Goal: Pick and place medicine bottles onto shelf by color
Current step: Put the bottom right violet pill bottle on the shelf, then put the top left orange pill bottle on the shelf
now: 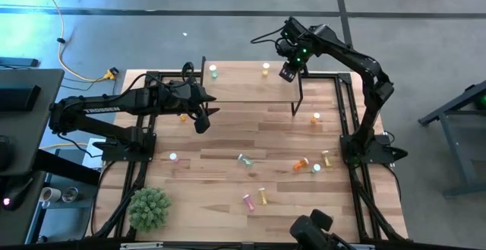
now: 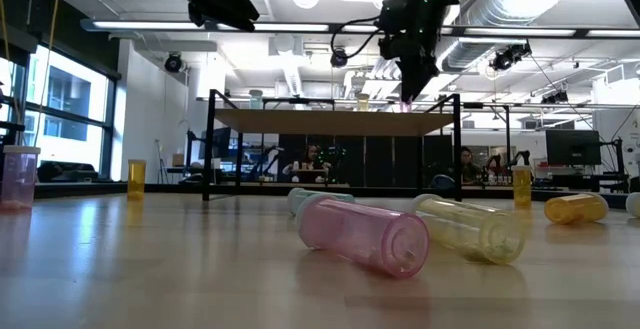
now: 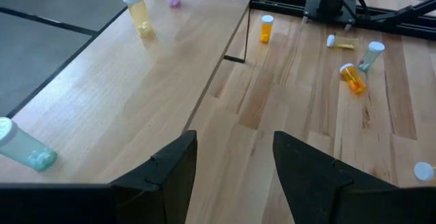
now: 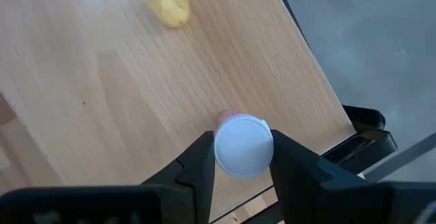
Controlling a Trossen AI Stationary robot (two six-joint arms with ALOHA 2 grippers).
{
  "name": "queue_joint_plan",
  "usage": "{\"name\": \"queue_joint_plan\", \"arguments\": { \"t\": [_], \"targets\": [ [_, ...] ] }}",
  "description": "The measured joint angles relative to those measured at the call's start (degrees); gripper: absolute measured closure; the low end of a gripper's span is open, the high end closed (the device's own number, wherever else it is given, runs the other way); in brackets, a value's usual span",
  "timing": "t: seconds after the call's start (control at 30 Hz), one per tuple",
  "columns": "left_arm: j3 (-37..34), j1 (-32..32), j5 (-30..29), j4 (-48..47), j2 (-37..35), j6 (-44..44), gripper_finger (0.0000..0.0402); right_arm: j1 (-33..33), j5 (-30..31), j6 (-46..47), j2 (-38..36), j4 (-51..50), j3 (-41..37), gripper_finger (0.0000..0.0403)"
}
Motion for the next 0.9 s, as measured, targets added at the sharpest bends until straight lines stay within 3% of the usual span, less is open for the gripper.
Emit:
{"name": "queue_joint_plan", "arguments": {
  "t": [0.4,0.7,0.9],
  "targets": [
    [0.00,-0.01,0.00,0.01,0.00,0.17,0.0218,0.02,0.93,0.45,0.04,-0.15,0.00,0.0290],
    [0.00,-0.01,-0.01,0.02,0.00,0.17,0.0218,-0.02,3.91,0.66,0.28,0.63,-0.07,0.0242],
    [0.00,0.00,0.00,0.02,0.00,0.17,0.0218,0.00,3.87,0.21,0.28,1.52,-0.07,0.0236]
  ]
}}
